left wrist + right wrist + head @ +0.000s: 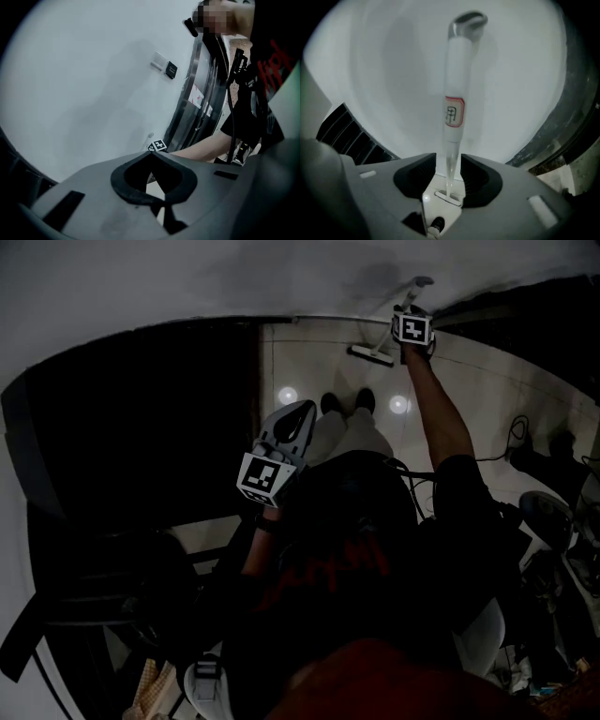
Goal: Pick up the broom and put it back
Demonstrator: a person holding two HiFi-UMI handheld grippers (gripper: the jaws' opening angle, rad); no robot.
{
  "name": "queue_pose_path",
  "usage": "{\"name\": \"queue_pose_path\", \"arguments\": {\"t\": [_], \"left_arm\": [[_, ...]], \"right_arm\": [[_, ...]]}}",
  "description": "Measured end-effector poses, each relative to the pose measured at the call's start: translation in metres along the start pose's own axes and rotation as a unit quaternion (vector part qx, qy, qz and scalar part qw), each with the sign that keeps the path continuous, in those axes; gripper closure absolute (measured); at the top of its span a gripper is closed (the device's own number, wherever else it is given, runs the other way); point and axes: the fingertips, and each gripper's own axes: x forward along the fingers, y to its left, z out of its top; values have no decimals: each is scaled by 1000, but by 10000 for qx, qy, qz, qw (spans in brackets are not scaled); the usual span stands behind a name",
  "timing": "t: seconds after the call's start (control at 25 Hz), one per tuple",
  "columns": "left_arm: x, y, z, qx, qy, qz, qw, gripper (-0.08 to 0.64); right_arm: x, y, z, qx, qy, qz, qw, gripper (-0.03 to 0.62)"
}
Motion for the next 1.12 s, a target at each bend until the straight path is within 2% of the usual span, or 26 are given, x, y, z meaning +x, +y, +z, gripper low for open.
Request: {"name": "queue_pose_path", "arguments": {"t": [0.04, 0.12, 0.28, 0.36, 0.52, 0.68, 0.76, 0.92, 1.04, 1.12], "left_arm": [[-7, 1, -2, -2, 21, 73, 10000, 558], [-18, 3, -5, -10, 15, 192, 9998, 558], [-30, 16, -14, -56, -90, 369, 9993, 558], [-28, 17, -14, -15, -138, 257, 9996, 558], [-16, 13, 13, 238, -446, -175, 9986, 558], [-10, 4, 46, 402, -858, -373, 9948, 558], [-9, -4, 61, 547, -1039, -506, 9918, 558], [-7, -6, 87, 916, -1339, -754, 9839, 558], [0, -5, 102, 986, -1538, -903, 9790, 558], [-5, -4, 103, 979, -1580, -905, 9784, 558]], "right_arm": [[8, -4, 1, 54, 20, -46, 10000, 432], [12, -12, 7, 37, -23, -205, 9998, 503], [10, 3, 1, 97, -250, -120, 9996, 505], [-5, 20, -8, 27, -405, -30, 9992, 505], [-71, 61, -9, -490, -743, 79, 9960, 506], [-166, 103, -14, -355, -1340, 245, 9900, 503], [-219, 117, -10, -438, -1606, 264, 9857, 505], [-303, 138, 45, -874, -2168, 393, 9715, 506], [-357, 153, 100, -1004, -2760, 696, 9533, 505], [-391, 166, 121, -1031, -3083, 892, 9415, 505]]}}
